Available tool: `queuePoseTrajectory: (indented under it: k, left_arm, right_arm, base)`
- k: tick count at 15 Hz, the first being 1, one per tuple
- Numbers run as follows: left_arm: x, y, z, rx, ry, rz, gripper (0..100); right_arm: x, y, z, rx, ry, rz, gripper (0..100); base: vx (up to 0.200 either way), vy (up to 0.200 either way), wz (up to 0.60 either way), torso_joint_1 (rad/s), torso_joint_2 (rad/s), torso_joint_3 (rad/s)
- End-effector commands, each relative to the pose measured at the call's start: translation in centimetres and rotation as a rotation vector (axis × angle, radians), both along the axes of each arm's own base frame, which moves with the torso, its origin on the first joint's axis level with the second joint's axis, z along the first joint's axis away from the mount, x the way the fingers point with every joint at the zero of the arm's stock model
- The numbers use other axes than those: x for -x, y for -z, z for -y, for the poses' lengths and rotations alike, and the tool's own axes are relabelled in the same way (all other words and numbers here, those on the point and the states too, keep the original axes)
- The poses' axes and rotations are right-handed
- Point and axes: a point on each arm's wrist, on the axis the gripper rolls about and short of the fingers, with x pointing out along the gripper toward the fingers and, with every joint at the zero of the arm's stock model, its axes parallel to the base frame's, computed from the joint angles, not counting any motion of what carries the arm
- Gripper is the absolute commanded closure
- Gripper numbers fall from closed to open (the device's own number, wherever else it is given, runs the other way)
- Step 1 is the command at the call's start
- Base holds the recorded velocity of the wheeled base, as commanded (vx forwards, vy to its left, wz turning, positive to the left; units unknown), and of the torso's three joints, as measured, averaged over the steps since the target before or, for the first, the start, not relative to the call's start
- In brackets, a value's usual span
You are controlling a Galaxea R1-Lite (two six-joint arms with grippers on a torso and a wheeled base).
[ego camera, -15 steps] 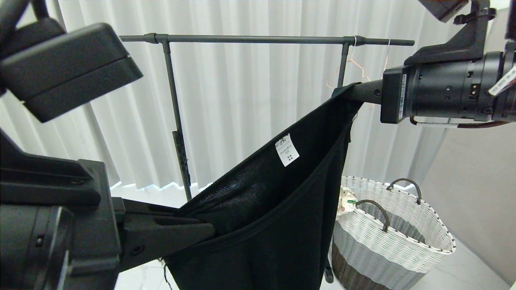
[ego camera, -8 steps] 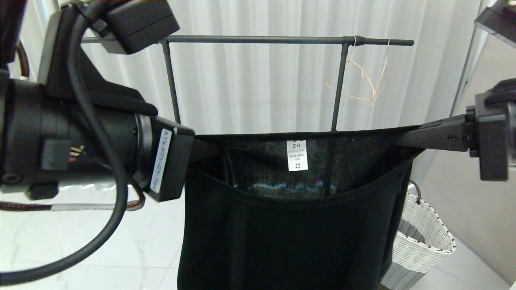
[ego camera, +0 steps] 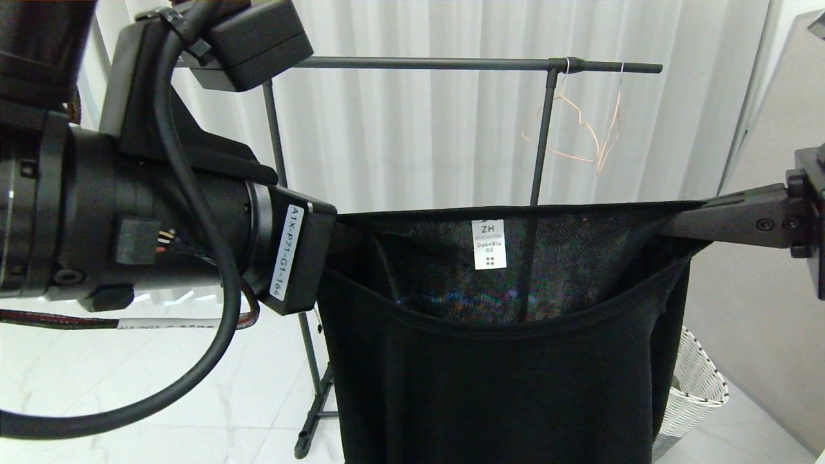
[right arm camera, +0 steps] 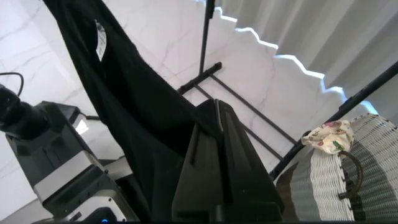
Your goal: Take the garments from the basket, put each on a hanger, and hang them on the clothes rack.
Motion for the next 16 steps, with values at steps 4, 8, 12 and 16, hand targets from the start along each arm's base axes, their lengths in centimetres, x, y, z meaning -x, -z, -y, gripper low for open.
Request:
queuePoseTrajectory:
  k: [4,8,12,16]
  left_arm:
    - [0.0,-0.1,0.0,0.003,-0.001,0.002,100]
    - [0.0,-0.1,0.0,0.003,-0.001,0.002,100]
    - [0.0,-0.1,0.0,0.0,0.0,0.006,100]
    - [0.2,0.0,-0.5,-0.014,-0.023,0.014,100]
  right_arm:
    - [0.0,0.0,0.0,-0.001,0.0,0.001,100]
    - [0.1,0.0,0.1,0.001,0.002,-0.002,0]
    - [1.3,0.7,1.0,0.005,-0.016,-0.009,0]
    - [0.6,2.0,3.2,0.114,0.23,-0.034,0]
  base:
    - [0.0,0.0,0.0,0.0,0.0,0.0]
    - [0.0,0.0,0.0,0.0,0.0,0.0]
    - [0.0,0.0,0.0,0.0,0.0,0.0]
    - [0.0,0.0,0.0,0.0,0.0,0.0]
